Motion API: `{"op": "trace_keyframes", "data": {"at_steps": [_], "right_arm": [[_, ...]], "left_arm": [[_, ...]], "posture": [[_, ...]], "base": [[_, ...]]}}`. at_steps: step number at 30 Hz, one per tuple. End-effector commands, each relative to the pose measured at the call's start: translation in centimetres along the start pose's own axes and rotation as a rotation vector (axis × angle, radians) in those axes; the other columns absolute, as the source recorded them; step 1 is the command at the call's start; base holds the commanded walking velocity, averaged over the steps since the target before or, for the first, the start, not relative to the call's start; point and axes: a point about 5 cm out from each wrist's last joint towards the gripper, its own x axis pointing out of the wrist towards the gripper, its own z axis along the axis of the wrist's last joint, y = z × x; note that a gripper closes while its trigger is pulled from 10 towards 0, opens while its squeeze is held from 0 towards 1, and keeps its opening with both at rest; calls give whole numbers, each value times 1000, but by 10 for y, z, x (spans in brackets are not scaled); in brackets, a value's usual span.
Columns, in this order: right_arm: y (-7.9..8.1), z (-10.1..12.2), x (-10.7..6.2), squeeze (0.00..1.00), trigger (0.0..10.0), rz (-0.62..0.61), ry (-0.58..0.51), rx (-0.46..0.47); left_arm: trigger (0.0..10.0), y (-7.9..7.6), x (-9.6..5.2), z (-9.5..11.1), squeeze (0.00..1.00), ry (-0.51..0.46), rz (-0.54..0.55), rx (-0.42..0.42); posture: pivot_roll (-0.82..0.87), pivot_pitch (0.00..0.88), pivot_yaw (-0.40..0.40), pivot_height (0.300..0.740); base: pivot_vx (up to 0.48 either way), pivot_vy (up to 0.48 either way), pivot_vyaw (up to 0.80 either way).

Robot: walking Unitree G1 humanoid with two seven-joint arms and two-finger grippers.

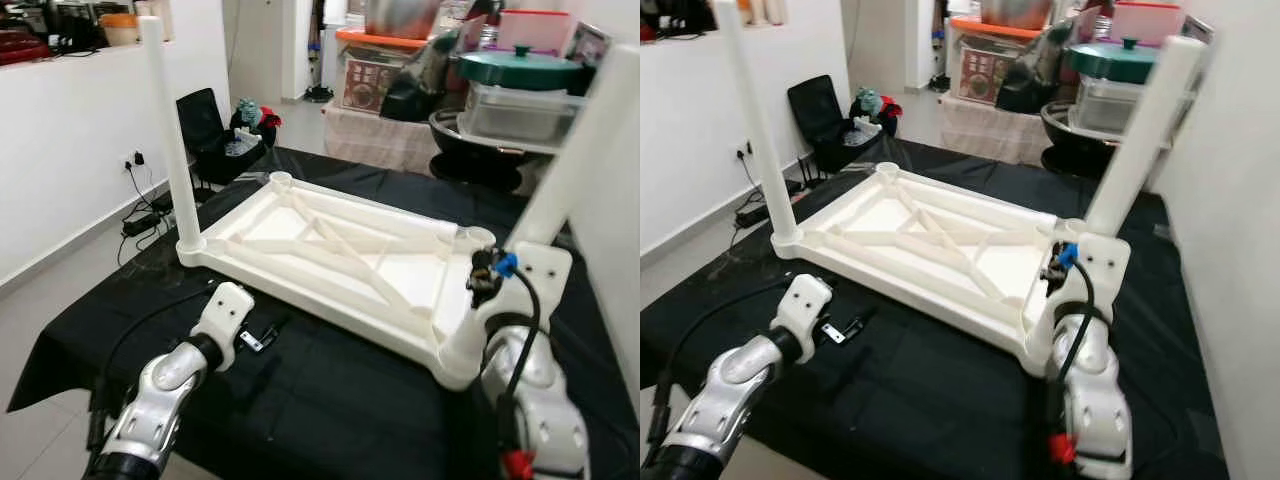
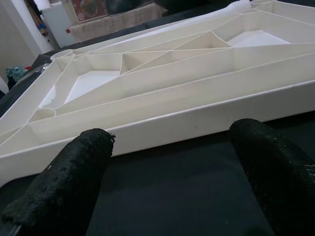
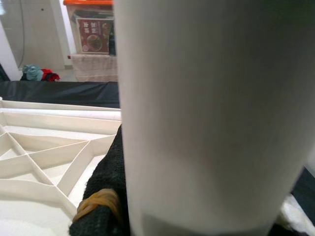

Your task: Building children table

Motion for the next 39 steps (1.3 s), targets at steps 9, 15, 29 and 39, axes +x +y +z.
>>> {"op": "trace_keyframes", "data": {"at_steps": [9, 15, 29, 39], "right_arm": [[27, -13, -5, 322, 10000, 210, 75, -17], [21, 10, 12, 0, 10000, 260, 0, 13], [58, -10, -49, 0, 10000, 1348, -15, -204], [57, -20, -28, 0, 0, 1194, 11, -178]], "left_arm": [[10000, -2, 2, -2, 0, 12, -8, 6], [10000, -2, 1, -2, 0, 10, -11, 2], [10000, 0, 2, 1, 0, -2, -10, 11], [10000, 1, -1, 0, 0, 3, -7, 11]], "posture": [[26, 0, -79, 740], [28, 0, -80, 740], [53, 0, -96, 740], [53, 0, -91, 740]], "base": [[0, 0, 0], [0, 0, 0], [0, 0, 0], [0, 0, 0]]}}
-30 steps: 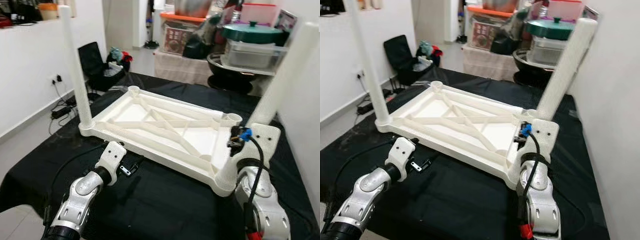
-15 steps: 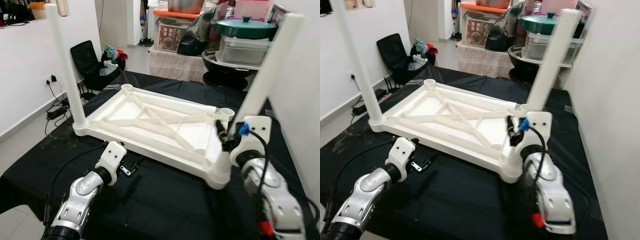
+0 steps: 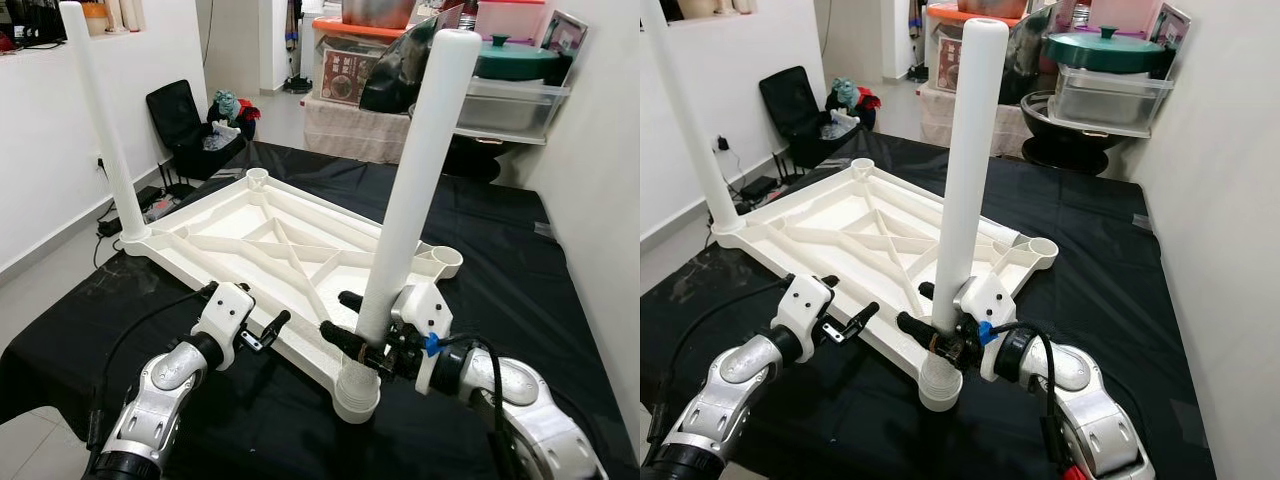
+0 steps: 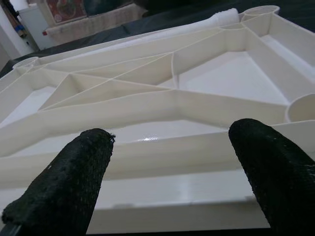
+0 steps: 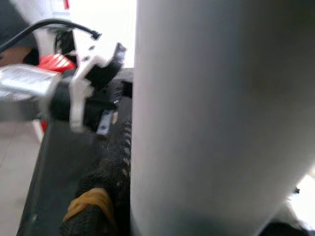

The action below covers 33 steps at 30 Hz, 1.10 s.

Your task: Building children table

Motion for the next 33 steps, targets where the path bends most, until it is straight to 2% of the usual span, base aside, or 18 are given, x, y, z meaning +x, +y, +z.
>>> {"op": "trace_keyframes", "data": {"at_steps": [1, 13, 14, 15, 16, 17, 18, 20, 21, 22, 24, 25, 27, 29, 30, 32, 33], "right_arm": [[-14, -8, -3, 0, 0, -99, 55, -10], [-9, -10, -11, 0, 0, -108, 30, -8], [-15, -13, -11, 0, 0, -190, 55, -13], [-29, -16, -12, 0, 0, -367, 99, -20], [-29, -16, -12, 0, 0, -367, 99, -20], [-48, -22, -18, 0, 0, -619, 155, -9], [-48, -22, -18, 0, 0, -619, 155, -9], [-68, -29, -37, 0, 0, -988, 219, 25], [-71, -31, -46, 0, 0, -1102, 230, 41], [-71, -31, -46, 0, 0, -1102, 230, 41], [-68, -32, -58, 0, 0, -1241, 231, 49], [-62, -36, -59, 0, 0, -1260, 238, 54], [-59, -38, -59, 0, 0, -1270, 243, 58], [-49, -46, -50, 0, 0, -1213, 280, 99], [-44, -47, -37, 0, 4510, -1124, 288, 108], [-43, -46, -33, 0, 4510, -1091, 284, 103], [-44, -43, -32, 0, 10000, -1101, 261, 120]], "left_arm": [[10000, 1, -1, -2, 0, 8, -2, 7], [10000, -3, 1, -2, 0, 8, -20, 6], [10000, -3, 1, -2, 0, 7, -20, 7], [10000, -2, 1, -1, 0, 7, -19, 8], [10000, -2, 1, -1, 0, 7, -19, 8], [10000, -2, 1, -1, 0, 7, -17, 8], [10000, -2, 1, -1, 0, 7, -17, 8], [10000, -2, 1, -1, 0, 7, -13, 7], [10000, -3, 0, -2, 0, 8, -11, 7], [10000, -3, 0, -2, 0, 8, -11, 7], [10000, -3, -1, -2, 0, 10, -7, 3], [10000, -3, -2, -3, 0, 11, -6, 2], [10000, -3, -2, -3, 0, 12, -5, 1], [10000, -3, -1, -3, 0, 12, -6, 0], [10000, -2, 0, -3, 0, 11, -6, 0], [10000, -2, 0, -2, 0, 11, -6, 1], [10000, -2, 0, -2, 0, 11, -7, 1]], "posture": [[53, 0, -91, 740], [34, 0, -73, 740], [35, 0, -73, 740], [34, 0, -74, 740], [34, 0, -74, 740], [36, 0, -78, 740], [36, 0, -78, 740], [42, 0, -85, 740], [42, 0, -85, 740], [42, 0, -85, 740], [40, 0, -88, 740], [36, 0, -85, 740], [36, 0, -85, 740], [35, 0, -84, 740], [31, 0, -81, 740], [31, 0, -81, 740], [29, 0, -80, 740]], "base": [[0, 0, 0], [0, 0, 0], [0, 0, 0], [0, 0, 0], [0, 0, 0], [0, 0, 0], [0, 0, 0], [0, 0, 0], [0, 0, 0], [0, 0, 0], [0, 0, 0], [0, 0, 0], [0, 0, 0], [0, 0, 0], [0, 0, 0], [0, 0, 0], [0, 0, 0]]}}
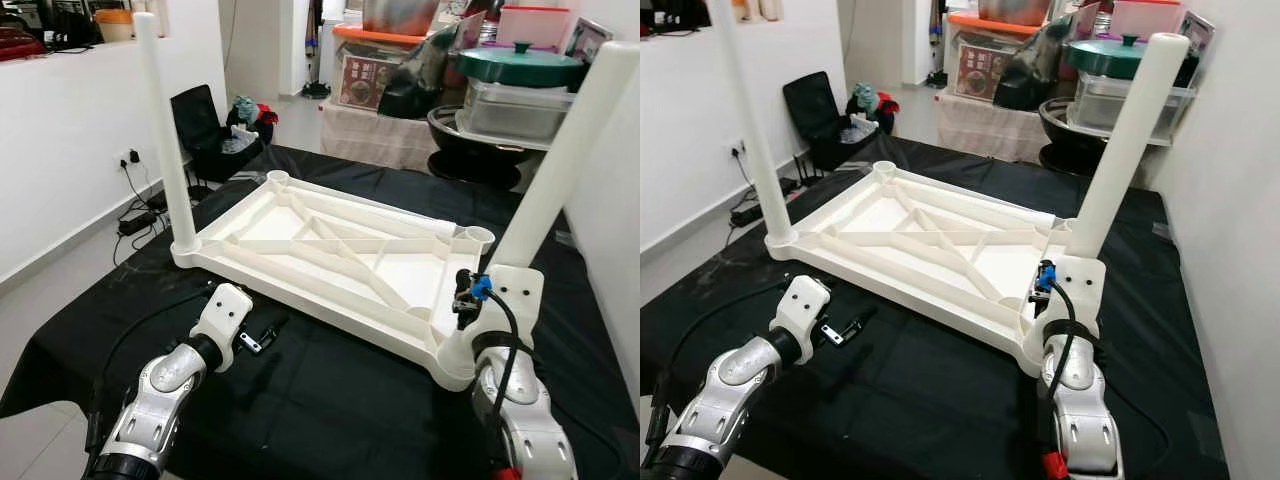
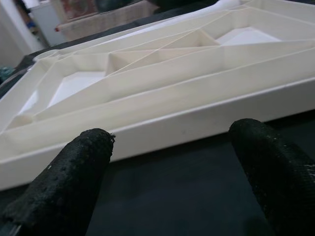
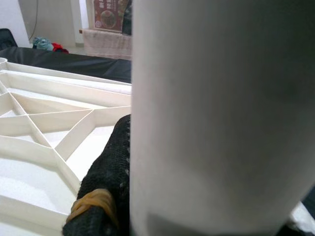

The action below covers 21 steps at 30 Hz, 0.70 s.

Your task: Building children table

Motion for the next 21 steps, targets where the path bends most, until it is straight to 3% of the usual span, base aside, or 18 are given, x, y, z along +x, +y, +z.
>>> {"op": "trace_keyframes", "data": {"at_steps": [1, 2, 3, 5, 6, 7, 8, 13, 14, 15, 17, 18, 19, 20, 21], "right_arm": [[6, -26, -1, 0, 10000, 34, 143, -41], [6, -24, 0, 0, 10000, 21, 136, -21], [4, -21, 2, 1000, 10000, -5, 127, -9], [3, -19, 3, 1000, 10000, -10, 123, -15], [2, -17, 5, 569, 10000, -5, 119, -27], [2, -15, 7, 569, 10000, -1, 117, -35], [3, -12, 8, 0, 10000, 18, 105, -32], [11, -1, 10, 0, 10000, 135, 46, 19], [22, 7, 7, 0, 10000, 287, 7, 50], [22, 7, 7, 0, 10000, 287, 7, 50], [40, 23, -8, 0, 10000, 600, -114, 41], [40, 23, -8, 0, 10000, 600, -114, 41], [46, 27, -20, 0, 10000, 770, -164, -2], [46, 27, -20, 0, 10000, 770, -164, -2], [48, 27, -32, 0, 10000, 929, -188, -52]], "left_arm": [[10000, -2, 1, -2, 0, 10, -10, 2], [10000, -2, 1, -2, 0, 10, -10, 3], [10000, -2, 2, -2, 0, 9, -11, 3], [10000, -2, 2, -2, 0, 8, -11, 3], [10000, -2, 2, -2, 0, 8, -11, 1], [10000, -2, 2, -2, 0, 8, -11, 1], [10000, -3, 1, -2, 0, 9, -11, 0], [10000, -3, 1, -2, 0, 10, -11, 0], [10000, -3, 1, -2, 0, 8, -11, -1], [10000, -3, 1, -2, 0, 8, -11, -1], [10000, -3, 1, -2, 0, 7, -12, 1], [10000, -3, 1, -2, 0, 7, -12, 1], [10000, -3, 1, -2, 0, 7, -14, 2], [10000, -3, 1, -2, 0, 7, -14, 2], [10000, -3, 2, -1, 0, 6, -16, 3]], "posture": [[29, 0, -80, 740], [29, 0, -80, 740], [31, 0, -83, 740], [32, 0, -84, 740], [31, 0, -84, 740], [31, 0, -84, 740], [31, 0, -85, 740], [32, 0, -86, 740], [33, 0, -86, 740], [33, 0, -86, 740], [33, 0, -83, 740], [33, 0, -83, 740], [32, 0, -82, 740], [32, 0, -82, 740], [37, 0, -85, 740]], "base": [[0, 0, 0], [0, 0, 0], [0, 0, 0], [0, 0, 0], [0, 0, 0], [0, 0, 0], [0, 0, 0], [0, 0, 0], [0, 0, 0], [0, 0, 0], [0, 0, 0], [0, 0, 0], [0, 0, 0], [0, 0, 0], [0, 0, 0]]}}
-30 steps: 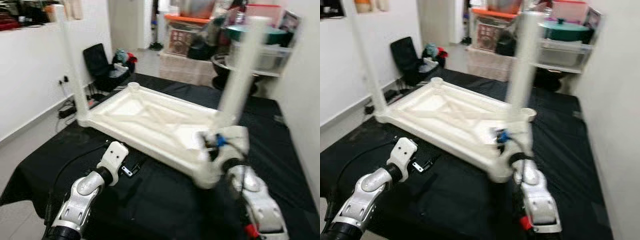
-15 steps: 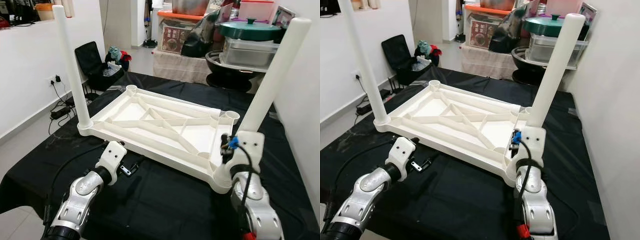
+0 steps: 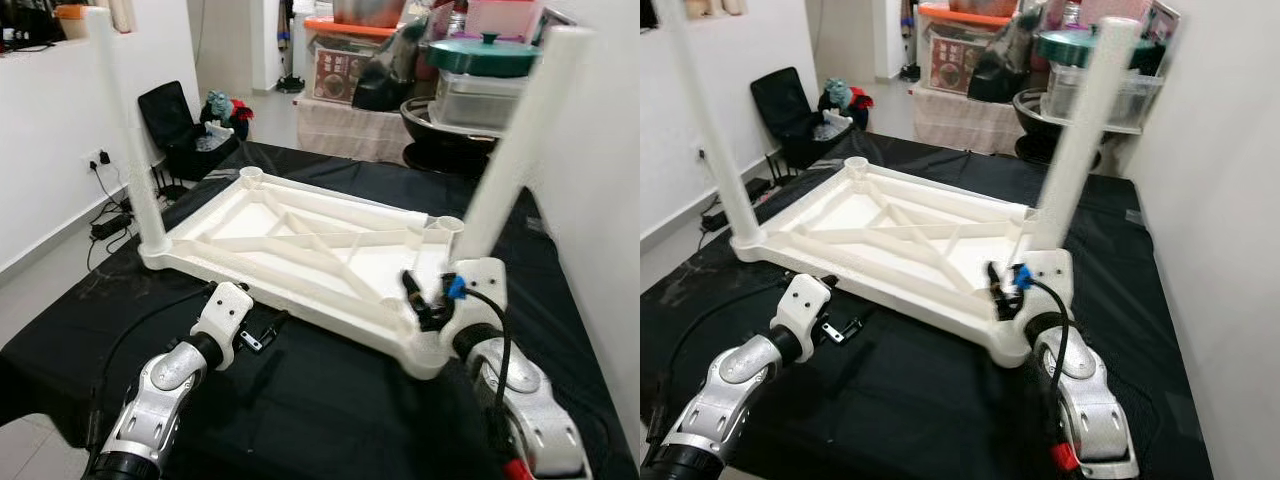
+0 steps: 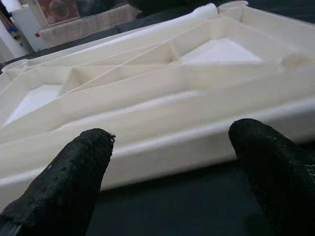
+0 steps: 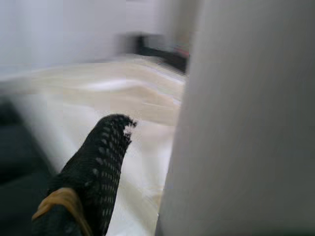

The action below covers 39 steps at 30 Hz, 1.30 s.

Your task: Building children table

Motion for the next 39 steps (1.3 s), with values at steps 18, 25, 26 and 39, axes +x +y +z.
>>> {"op": "trace_keyframes", "data": {"at_steps": [18, 25, 26, 39], "right_arm": [[22, -3, 3, 0, 0, 281, -25, -18], [-39, -43, 4, 0, 0, -447, 267, -17], [-39, -43, 4, 0, 0, -447, 267, -17], [-18, -31, 16, 0, 10000, -507, 168, 38]], "left_arm": [[10000, 0, -4, -4, 0, 17, -3, 7], [10000, -1, -1, -3, 0, 12, -6, 8], [10000, -1, -1, -3, 0, 12, -6, 8], [10000, 0, -1, -3, 0, 13, 2, 8]], "posture": [[52, 0, -96, 740], [45, 0, -93, 740], [45, 0, -93, 740], [45, 0, -91, 740]], "base": [[0, 0, 0], [0, 0, 0], [0, 0, 0], [0, 0, 0]]}}
